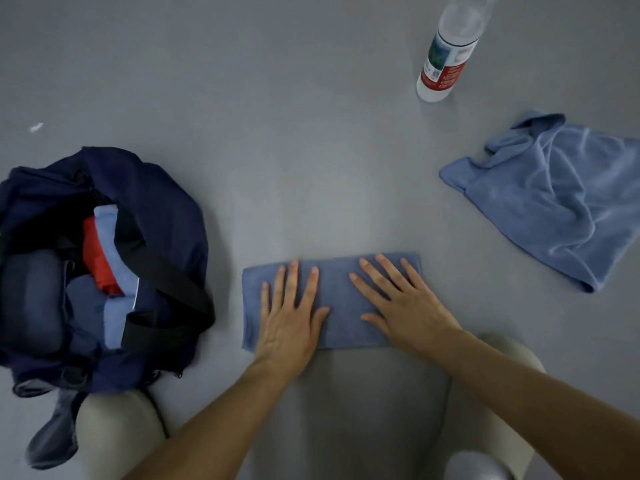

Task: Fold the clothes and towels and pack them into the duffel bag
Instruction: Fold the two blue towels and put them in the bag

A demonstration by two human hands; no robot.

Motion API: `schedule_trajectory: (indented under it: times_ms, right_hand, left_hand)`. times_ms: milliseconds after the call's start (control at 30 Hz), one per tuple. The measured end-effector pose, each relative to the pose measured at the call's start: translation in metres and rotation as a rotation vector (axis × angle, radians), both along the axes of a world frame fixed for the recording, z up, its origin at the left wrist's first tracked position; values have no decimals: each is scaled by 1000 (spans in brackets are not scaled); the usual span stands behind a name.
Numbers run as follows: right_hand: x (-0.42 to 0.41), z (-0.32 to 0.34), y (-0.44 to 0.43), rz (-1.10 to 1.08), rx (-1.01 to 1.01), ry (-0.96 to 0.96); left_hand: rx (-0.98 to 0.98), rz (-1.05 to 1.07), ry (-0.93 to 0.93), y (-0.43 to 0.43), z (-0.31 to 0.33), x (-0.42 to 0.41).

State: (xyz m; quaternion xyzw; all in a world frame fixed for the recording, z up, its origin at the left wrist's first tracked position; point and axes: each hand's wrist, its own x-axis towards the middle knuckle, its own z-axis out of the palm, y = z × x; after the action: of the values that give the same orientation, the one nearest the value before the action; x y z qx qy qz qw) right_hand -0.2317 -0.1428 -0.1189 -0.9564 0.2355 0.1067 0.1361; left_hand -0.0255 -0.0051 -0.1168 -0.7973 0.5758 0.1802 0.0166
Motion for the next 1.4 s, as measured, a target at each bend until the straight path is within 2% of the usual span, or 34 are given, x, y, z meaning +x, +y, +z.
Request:
schedule_trajectory:
  times_ms: [233,300,467,600,667,767,833,933,1067,1167,1233,1333,1400]
  right_hand:
    - [-10,-1,-32,-72,-35,70]
    - [-6,3,-34,-94,-28,36]
    - [-3,16,-49,-369,49,-163]
    - [6,18,-64,-474,197,-52]
    - [9,21,-70,-493,206,-147]
    - [3,33,-74,-541,100,-404]
    - [-1,44,-69,-452,13,-456]
    - [-15,43,-50,-230,-81,-415]
    - [-35,27,-17,-81,-73,-346]
    - [-38,26,-2,-12,-67,-256]
    - [-32,34,-2,-19,-44,-295]
    - [-12,41,-5,13,-49,-385]
    - [1,36,-6,94,-45,-286]
  left_hand:
    - [66,-12,-40,-17,-10,12]
    - [40,-8,-46,-19,-9,16]
    - [-128,-21,-84,-35,13,70]
    - [16,-55,-30,-50,29,102]
    - [-14,-71,5,-58,34,106]
    - [-253,-4,-36,-67,44,104]
    - [-361,10,-86,-66,53,98]
    - [-389,-62,-158,-40,56,88]
    - [-280,-138,-172,10,38,83]
    - [-152,-103,-157,27,34,72]
    - [-106,-19,-168,24,41,59]
    - [-170,201,-139,6,55,30]
    - [-156,401,-55,-8,50,9]
